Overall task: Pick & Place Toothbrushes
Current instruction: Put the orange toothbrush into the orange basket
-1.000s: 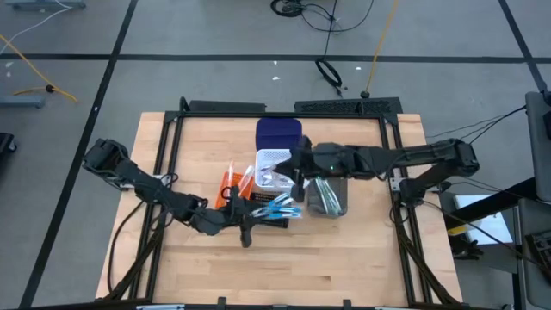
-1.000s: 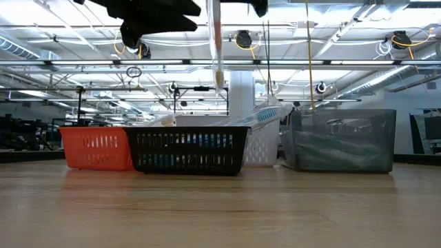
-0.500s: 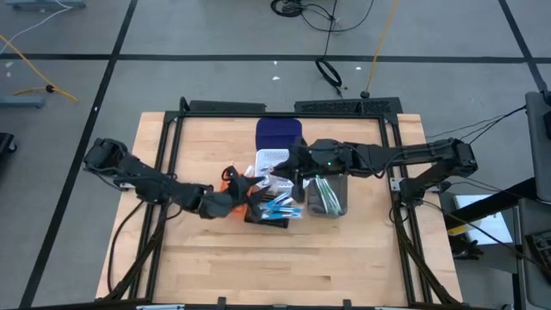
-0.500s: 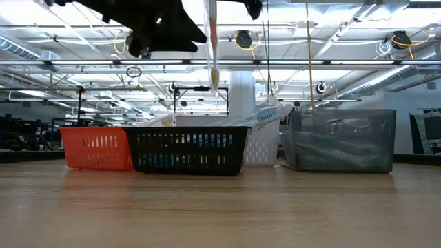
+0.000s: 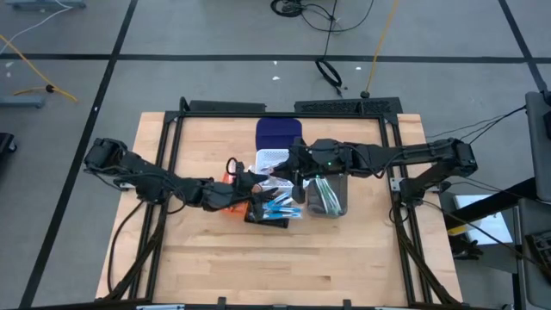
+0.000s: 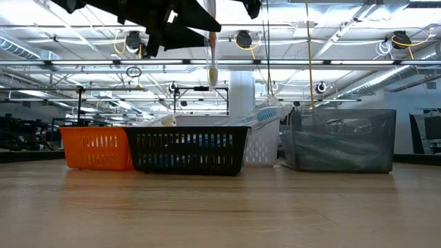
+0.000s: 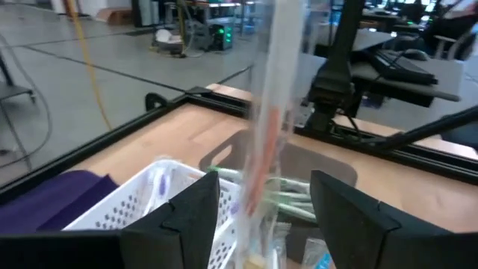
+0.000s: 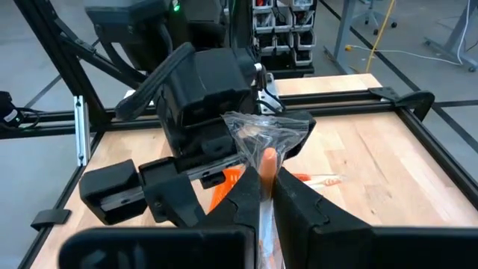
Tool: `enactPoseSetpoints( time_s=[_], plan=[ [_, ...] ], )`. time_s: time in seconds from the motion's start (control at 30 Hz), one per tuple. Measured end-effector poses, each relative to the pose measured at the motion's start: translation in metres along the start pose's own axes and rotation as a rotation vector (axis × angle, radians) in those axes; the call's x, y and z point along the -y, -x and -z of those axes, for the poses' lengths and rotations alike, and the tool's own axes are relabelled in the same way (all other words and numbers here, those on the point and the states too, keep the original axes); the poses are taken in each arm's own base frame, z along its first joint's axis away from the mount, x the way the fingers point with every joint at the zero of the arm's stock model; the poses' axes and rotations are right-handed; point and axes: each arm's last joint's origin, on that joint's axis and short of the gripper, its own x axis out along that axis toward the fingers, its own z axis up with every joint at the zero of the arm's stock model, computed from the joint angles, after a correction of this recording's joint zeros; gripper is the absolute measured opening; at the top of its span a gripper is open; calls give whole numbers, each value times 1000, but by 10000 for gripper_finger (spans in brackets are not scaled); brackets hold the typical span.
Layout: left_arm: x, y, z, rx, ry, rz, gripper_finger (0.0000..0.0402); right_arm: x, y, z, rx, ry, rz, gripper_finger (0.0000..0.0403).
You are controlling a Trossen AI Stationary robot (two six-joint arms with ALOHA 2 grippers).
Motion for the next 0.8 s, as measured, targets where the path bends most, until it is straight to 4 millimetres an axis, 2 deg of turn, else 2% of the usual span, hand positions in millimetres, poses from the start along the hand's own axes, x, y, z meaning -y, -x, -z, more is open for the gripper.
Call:
enactPoseSetpoints(
  time_s=[0.17,0.4,0.43,0.67,0.8],
  plan=[
    [-2,-2,-1,-9,-14,51,166,0,0,-1,14,0,-2,12],
    [-3,-4,-2,-13,-21,76,26,-2,0,-3,29,4,-54,12],
    [-3,-4,-1,-15,-25,78,16,-2,0,-3,25,4,-57,15],
    [-2,-3,-1,-16,-20,71,8,-1,0,0,3,31,-50,81],
    [0,-1,1,-24,-29,51,8,2,0,2,-26,35,-42,105]
  ],
)
